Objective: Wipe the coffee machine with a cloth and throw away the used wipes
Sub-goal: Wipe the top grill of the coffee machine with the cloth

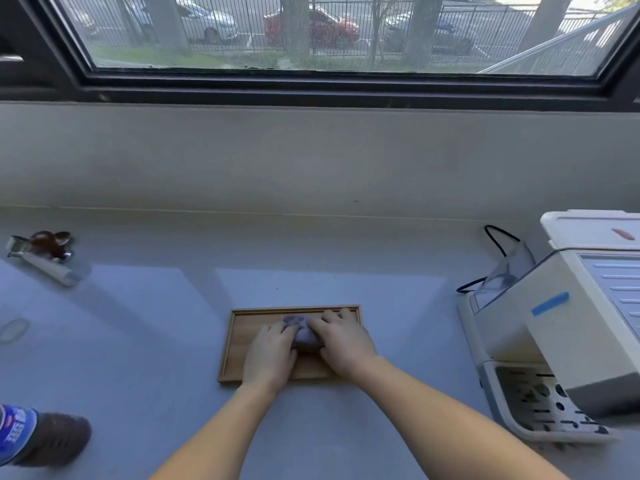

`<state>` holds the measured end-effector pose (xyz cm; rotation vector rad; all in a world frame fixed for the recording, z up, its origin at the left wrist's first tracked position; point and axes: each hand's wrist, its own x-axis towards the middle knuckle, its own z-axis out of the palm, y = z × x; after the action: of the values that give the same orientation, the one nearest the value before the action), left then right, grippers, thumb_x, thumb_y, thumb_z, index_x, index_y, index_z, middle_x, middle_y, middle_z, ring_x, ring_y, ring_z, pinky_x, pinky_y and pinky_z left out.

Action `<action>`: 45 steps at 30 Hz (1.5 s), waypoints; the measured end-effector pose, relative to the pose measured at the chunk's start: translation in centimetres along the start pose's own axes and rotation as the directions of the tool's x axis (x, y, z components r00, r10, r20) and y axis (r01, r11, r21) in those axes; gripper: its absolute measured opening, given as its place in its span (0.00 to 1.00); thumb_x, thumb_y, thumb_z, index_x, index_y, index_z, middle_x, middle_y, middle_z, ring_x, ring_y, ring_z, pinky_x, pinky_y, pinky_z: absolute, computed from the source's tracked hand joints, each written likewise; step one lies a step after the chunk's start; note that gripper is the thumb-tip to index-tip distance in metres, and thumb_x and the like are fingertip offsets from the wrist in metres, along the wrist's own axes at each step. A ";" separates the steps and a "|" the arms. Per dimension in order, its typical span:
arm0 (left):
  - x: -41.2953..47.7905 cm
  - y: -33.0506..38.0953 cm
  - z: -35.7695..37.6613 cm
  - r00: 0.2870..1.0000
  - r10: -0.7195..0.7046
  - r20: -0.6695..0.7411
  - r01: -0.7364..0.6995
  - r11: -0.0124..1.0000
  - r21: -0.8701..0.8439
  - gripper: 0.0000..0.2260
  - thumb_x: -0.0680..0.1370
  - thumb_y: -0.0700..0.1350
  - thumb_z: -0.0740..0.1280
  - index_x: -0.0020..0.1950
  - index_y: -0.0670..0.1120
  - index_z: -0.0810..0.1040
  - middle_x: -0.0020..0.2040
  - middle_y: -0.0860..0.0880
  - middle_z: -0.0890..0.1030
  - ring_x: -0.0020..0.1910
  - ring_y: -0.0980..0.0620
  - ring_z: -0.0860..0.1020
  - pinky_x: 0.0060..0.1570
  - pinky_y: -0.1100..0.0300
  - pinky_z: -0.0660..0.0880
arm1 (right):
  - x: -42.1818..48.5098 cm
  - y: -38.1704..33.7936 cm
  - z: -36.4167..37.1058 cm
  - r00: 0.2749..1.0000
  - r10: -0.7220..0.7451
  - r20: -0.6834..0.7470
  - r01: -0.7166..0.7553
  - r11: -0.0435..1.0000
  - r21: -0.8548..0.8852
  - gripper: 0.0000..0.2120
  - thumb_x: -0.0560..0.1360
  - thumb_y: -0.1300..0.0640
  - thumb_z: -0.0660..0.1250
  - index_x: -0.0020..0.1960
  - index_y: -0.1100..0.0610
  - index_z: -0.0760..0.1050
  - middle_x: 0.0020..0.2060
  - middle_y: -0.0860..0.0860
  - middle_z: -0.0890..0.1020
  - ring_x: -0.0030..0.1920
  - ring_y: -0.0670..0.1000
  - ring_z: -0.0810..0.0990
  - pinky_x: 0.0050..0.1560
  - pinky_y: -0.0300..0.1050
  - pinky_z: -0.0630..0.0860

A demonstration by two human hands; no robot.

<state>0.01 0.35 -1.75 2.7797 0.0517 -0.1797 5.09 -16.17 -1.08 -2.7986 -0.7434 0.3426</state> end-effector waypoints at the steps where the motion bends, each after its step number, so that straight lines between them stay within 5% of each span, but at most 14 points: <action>1: 0.1 0.0 -0.2 1.000 -0.004 0.000 0.004 1.000 -0.001 0.22 0.76 0.42 0.66 0.70 0.51 0.73 0.67 0.49 0.76 0.64 0.46 0.71 0.62 0.53 0.70 | 0.1 -0.2 -0.2 1.000 0.010 0.007 -0.010 1.000 0.001 0.17 0.73 0.60 0.62 0.61 0.50 0.70 0.58 0.51 0.76 0.58 0.59 0.69 0.49 0.48 0.68; 4: 0.2 0.1 -0.6 1.000 0.011 -0.001 -0.011 1.000 -0.018 0.20 0.75 0.43 0.67 0.68 0.52 0.75 0.63 0.51 0.78 0.61 0.47 0.72 0.58 0.53 0.71 | -0.2 -0.1 -0.8 0.999 0.043 -0.001 -0.043 0.997 0.062 0.15 0.72 0.57 0.64 0.58 0.50 0.71 0.56 0.51 0.76 0.58 0.57 0.70 0.45 0.46 0.65; 9: -0.1 1.6 -1.0 0.993 0.076 -0.090 -0.082 0.995 -0.058 0.18 0.73 0.43 0.69 0.63 0.52 0.78 0.55 0.51 0.82 0.56 0.47 0.75 0.52 0.54 0.73 | -1.8 1.0 -2.2 0.991 0.119 -0.055 -0.110 0.984 0.143 0.17 0.70 0.51 0.66 0.58 0.44 0.71 0.55 0.48 0.77 0.59 0.54 0.70 0.46 0.48 0.75; 18: -0.3 7.3 -5.7 0.896 0.305 -0.324 -0.340 0.939 -0.056 0.16 0.69 0.42 0.77 0.55 0.52 0.82 0.41 0.52 0.82 0.40 0.45 0.79 0.33 0.57 0.68 | -6.4 2.8 -9.1 0.950 0.168 -0.262 -0.148 0.985 0.094 0.16 0.69 0.48 0.66 0.56 0.45 0.71 0.49 0.47 0.76 0.53 0.54 0.72 0.37 0.46 0.69; 21: 0.0 9.9 -7.4 0.864 0.356 -0.355 -0.414 0.905 -0.099 0.18 0.70 0.41 0.77 0.57 0.52 0.82 0.45 0.51 0.82 0.43 0.45 0.80 0.37 0.57 0.74 | -8.4 3.3 -11.8 0.918 0.200 -0.341 -0.183 0.980 0.081 0.14 0.69 0.49 0.67 0.54 0.46 0.70 0.47 0.47 0.75 0.52 0.54 0.71 0.39 0.50 0.75; 27: 0.0 16.4 -11.0 0.746 0.463 -0.479 -0.583 0.801 -0.135 0.20 0.68 0.35 0.75 0.58 0.50 0.81 0.46 0.52 0.81 0.42 0.48 0.79 0.36 0.54 0.76 | -13.4 3.7 -18.0 0.780 0.269 -0.565 -0.282 0.957 0.065 0.14 0.68 0.47 0.67 0.53 0.45 0.73 0.42 0.46 0.75 0.46 0.51 0.71 0.34 0.43 0.64; 32: -0.9 22.2 -12.8 0.632 0.509 -0.585 -0.714 0.676 -0.183 0.19 0.71 0.40 0.71 0.61 0.50 0.78 0.50 0.54 0.81 0.45 0.54 0.77 0.40 0.59 0.73 | -18.4 5.2 -22.6 0.643 0.330 -0.691 -0.380 0.921 0.086 0.14 0.66 0.43 0.65 0.49 0.45 0.72 0.37 0.45 0.75 0.42 0.50 0.73 0.33 0.43 0.64; 40: -1.7 32.2 -12.1 0.658 0.529 -0.535 -0.702 0.688 -0.183 0.22 0.78 0.45 0.67 0.71 0.47 0.70 0.63 0.49 0.76 0.57 0.49 0.75 0.50 0.58 0.71 | -26.6 12.2 -28.1 0.392 0.459 -0.797 -0.488 0.838 0.242 0.15 0.64 0.43 0.67 0.49 0.46 0.72 0.39 0.46 0.80 0.41 0.54 0.76 0.35 0.44 0.66; 45: 0.3 37.1 -10.2 0.783 0.535 -0.317 -0.559 0.829 0.020 0.26 0.80 0.52 0.56 0.76 0.42 0.62 0.73 0.44 0.67 0.74 0.45 0.63 0.74 0.50 0.59 | -31.3 18.5 -29.1 0.364 0.541 -0.759 -0.546 0.784 0.297 0.14 0.65 0.40 0.66 0.47 0.45 0.70 0.39 0.45 0.78 0.38 0.55 0.73 0.35 0.45 0.69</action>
<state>3.72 -30.88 20.47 2.5871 -0.6566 0.4030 -4.72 -52.26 26.60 -2.6300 0.4430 -0.8653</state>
